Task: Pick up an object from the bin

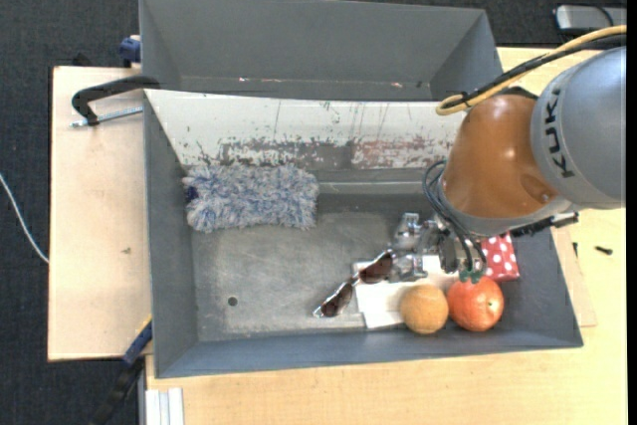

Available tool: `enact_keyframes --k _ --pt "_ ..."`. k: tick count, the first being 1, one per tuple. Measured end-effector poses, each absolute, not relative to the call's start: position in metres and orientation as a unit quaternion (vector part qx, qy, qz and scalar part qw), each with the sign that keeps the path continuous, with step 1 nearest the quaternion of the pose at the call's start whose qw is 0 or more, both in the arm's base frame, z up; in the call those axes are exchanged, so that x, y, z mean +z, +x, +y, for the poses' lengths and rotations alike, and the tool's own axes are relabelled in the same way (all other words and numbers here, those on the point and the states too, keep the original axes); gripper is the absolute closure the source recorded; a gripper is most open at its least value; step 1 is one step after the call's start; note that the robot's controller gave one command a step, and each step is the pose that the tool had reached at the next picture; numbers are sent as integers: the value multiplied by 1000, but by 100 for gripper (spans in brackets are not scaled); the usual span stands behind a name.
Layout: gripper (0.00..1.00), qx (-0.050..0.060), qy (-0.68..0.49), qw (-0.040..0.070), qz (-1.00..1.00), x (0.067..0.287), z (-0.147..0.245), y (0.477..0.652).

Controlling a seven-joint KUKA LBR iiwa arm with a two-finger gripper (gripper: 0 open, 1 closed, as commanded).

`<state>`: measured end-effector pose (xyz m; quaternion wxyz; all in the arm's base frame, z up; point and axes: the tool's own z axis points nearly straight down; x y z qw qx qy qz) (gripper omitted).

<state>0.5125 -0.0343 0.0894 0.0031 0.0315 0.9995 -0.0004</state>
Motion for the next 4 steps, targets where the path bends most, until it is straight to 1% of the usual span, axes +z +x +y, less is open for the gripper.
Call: enact_keyframes --k 1,2,3,4 --pt "100 0 32 2 1000 95 -34 512" --pt "100 0 31 -1 1000 109 -34 511" --pt "100 0 32 1 1000 128 -34 512" --pt "100 0 32 3 999 139 -34 513"
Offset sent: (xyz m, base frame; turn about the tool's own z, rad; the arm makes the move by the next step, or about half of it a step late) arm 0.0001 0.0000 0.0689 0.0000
